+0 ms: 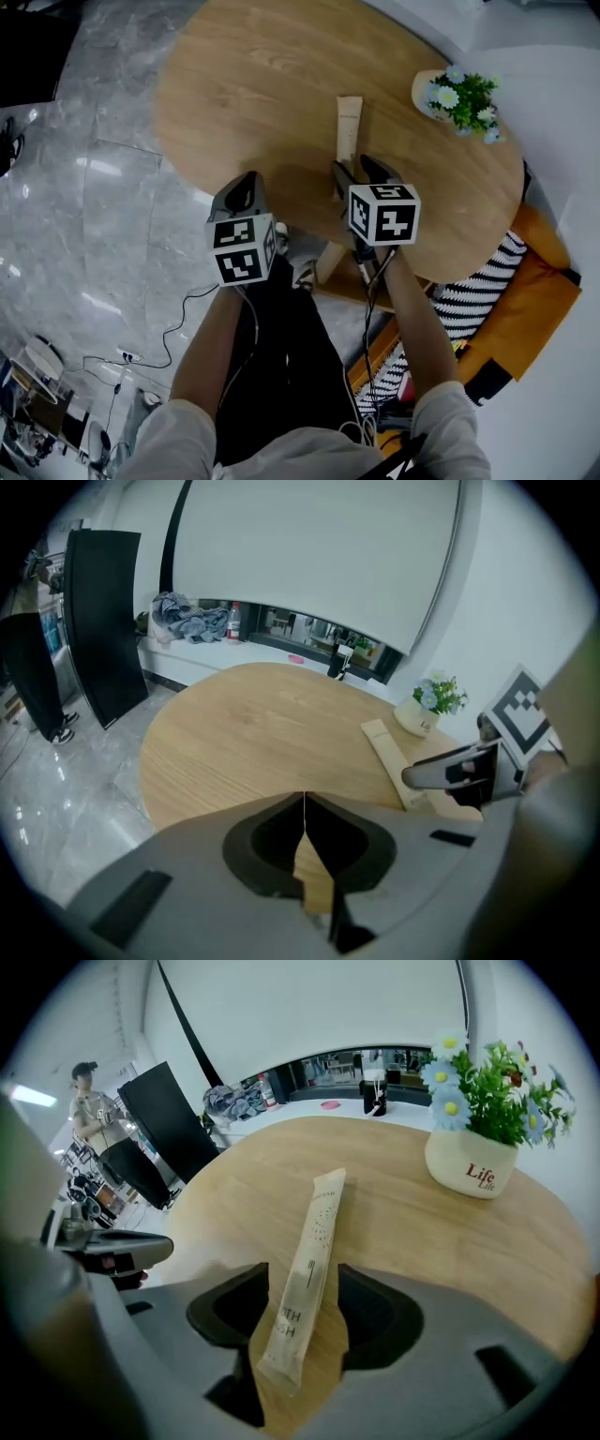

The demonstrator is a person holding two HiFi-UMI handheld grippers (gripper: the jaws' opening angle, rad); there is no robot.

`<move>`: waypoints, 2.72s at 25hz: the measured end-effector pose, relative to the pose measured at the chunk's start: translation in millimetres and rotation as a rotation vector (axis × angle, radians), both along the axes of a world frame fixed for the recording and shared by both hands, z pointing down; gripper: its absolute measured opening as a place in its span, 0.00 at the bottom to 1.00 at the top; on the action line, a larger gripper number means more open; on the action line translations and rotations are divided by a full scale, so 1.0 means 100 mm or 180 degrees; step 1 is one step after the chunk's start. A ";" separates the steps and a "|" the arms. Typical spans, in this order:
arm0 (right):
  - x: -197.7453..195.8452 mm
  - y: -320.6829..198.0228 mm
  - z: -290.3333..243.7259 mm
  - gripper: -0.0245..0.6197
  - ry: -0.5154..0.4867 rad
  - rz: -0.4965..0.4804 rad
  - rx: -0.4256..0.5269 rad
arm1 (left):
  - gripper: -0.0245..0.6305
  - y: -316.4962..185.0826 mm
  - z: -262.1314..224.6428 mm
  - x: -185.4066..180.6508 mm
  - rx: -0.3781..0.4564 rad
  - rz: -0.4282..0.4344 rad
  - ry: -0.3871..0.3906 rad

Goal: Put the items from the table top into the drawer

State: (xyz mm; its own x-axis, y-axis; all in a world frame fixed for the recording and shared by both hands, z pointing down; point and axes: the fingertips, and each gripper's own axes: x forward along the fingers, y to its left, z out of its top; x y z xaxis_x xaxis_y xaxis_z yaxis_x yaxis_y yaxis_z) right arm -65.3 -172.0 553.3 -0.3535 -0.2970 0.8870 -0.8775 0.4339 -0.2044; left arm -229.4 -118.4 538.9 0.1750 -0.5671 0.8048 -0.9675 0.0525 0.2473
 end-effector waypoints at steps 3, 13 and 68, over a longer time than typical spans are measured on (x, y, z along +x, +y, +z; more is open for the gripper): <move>-0.05 -0.09 0.06 0.38 0.0007 0.0039 -0.0025 | 0.05 -0.09 0.04 -0.06 -0.0012 -0.0009 -0.0007; -0.11 -0.22 0.20 0.37 0.0220 0.0071 -0.0038 | 0.05 -0.23 0.11 -0.15 -0.0024 -0.0023 0.0004; 1.85 2.09 -0.26 0.13 0.0400 0.0000 0.0092 | 0.05 1.63 -0.11 1.88 0.0082 0.0643 0.0072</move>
State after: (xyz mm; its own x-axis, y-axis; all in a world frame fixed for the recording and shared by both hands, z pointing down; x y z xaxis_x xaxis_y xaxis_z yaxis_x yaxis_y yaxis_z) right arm 120.2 36.6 527.7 -0.2402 -0.3230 0.9154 -0.8953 0.4381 -0.0804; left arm -41.7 45.0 528.1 0.3053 -0.5390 0.7850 -0.9519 -0.1489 0.2680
